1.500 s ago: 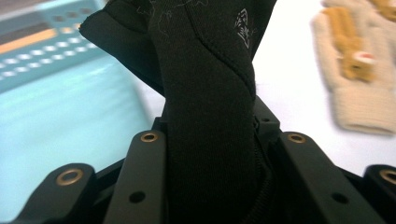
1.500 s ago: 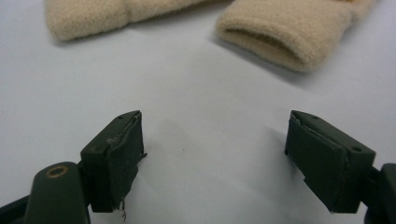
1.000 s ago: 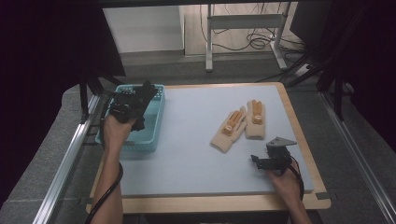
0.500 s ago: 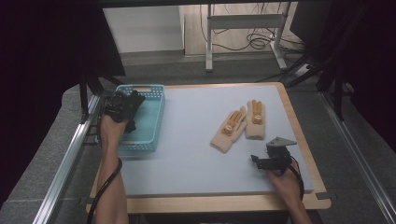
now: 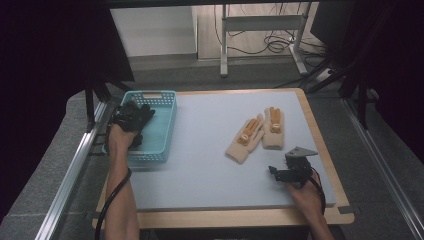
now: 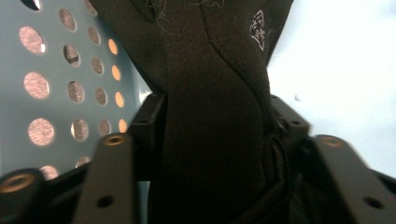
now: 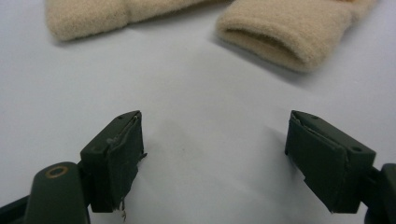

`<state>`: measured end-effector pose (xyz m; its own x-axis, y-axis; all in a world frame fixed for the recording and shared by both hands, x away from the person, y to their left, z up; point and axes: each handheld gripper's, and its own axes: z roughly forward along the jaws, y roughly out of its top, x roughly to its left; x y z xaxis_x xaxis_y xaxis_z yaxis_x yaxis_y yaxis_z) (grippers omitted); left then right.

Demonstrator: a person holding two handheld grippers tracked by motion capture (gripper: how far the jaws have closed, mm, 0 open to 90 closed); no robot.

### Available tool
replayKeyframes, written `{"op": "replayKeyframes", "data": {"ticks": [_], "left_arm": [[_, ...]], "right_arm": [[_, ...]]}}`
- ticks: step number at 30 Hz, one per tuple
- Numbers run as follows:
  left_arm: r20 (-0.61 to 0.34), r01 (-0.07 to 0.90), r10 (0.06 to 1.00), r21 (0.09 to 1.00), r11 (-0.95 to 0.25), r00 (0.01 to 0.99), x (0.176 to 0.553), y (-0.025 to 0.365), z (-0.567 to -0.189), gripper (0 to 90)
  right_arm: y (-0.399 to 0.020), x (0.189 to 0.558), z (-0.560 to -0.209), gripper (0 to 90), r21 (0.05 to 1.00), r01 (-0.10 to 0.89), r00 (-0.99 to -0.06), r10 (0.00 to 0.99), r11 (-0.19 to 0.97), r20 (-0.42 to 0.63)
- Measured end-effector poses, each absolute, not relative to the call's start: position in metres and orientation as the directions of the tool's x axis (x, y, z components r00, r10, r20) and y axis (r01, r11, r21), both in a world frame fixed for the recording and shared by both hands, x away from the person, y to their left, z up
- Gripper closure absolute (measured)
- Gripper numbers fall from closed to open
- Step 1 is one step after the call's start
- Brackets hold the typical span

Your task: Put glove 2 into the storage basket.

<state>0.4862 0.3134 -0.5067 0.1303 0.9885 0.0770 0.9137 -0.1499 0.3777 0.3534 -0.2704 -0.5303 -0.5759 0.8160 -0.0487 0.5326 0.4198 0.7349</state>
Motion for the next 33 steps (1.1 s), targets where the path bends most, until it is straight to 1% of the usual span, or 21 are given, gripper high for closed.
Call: {"op": "replayKeyframes", "data": {"ticks": [1, 2, 3, 4, 5, 8, 13, 16, 19, 24, 27, 30, 33], "left_arm": [[0.077, 0.914, 0.988, 0.378, -0.150, 0.130, 0.486, 0.313, -0.507, 40.9], [0.062, 0.913, 0.989, 0.382, -0.145, 0.131, 0.485, 0.315, -0.506, 40.9], [0.028, 0.907, 0.990, 0.398, -0.139, 0.139, 0.483, 0.316, -0.503, 35.3], [0.023, 0.904, 0.990, 0.404, -0.139, 0.142, 0.482, 0.317, -0.502, 33.0], [0.025, 0.902, 0.990, 0.410, -0.136, 0.138, 0.481, 0.317, -0.500, 27.0], [-0.002, 0.888, 0.991, 0.444, -0.118, 0.132, 0.476, 0.321, -0.493, 19.2], [-0.090, 0.853, 0.985, 0.515, -0.081, 0.148, 0.466, 0.326, -0.481, 9.7], [-0.135, 0.827, 0.975, 0.558, -0.071, 0.175, 0.460, 0.323, -0.477, 6.3], [-0.147, 0.803, 0.966, 0.589, -0.088, 0.214, 0.454, 0.320, -0.472, 4.1], [-0.132, 0.773, 0.956, 0.622, -0.126, 0.262, 0.446, 0.313, -0.465, 2.6], [-0.120, 0.736, 0.946, 0.661, -0.150, 0.301, 0.436, 0.302, -0.454, 2.2], [-0.083, 0.708, 0.937, 0.679, -0.196, 0.339, 0.428, 0.290, -0.447, 1.8], [-0.077, 0.681, 0.921, 0.697, -0.224, 0.382, 0.419, 0.275, -0.442, 1.3]], "right_arm": [[-0.270, 0.353, -0.530, 18.9, 0.735, 0.533, -0.576, 0.816, 0.420, -0.049], [-0.270, 0.353, -0.530, 18.9, 0.735, 0.533, -0.576, 0.816, 0.420, -0.049], [-0.270, 0.353, -0.530, 18.9, 0.735, 0.533, -0.576, 0.816, 0.419, -0.048], [-0.270, 0.353, -0.530, 18.9, 0.735, 0.532, -0.576, 0.816, 0.420, -0.049], [-0.270, 0.353, -0.530, 18.9, 0.735, 0.533, -0.576, 0.816, 0.419, -0.048], [-0.270, 0.353, -0.530, 18.9, 0.735, 0.533, -0.576, 0.816, 0.419, -0.048], [-0.270, 0.353, -0.530, 18.9, 0.735, 0.533, -0.576, 0.816, 0.419, -0.049], [-0.270, 0.353, -0.530, 18.8, 0.735, 0.533, -0.575, 0.816, 0.419, -0.049], [-0.270, 0.353, -0.530, 18.9, 0.735, 0.533, -0.576, 0.816, 0.420, -0.049], [-0.270, 0.353, -0.530, 18.9, 0.735, 0.533, -0.576, 0.816, 0.420, -0.049], [-0.270, 0.353, -0.530, 18.8, 0.735, 0.533, -0.576, 0.816, 0.420, -0.049], [-0.270, 0.353, -0.530, 18.9, 0.735, 0.533, -0.576, 0.816, 0.420, -0.049], [-0.270, 0.353, -0.530, 18.8, 0.735, 0.533, -0.575, 0.816, 0.420, -0.049]]}}
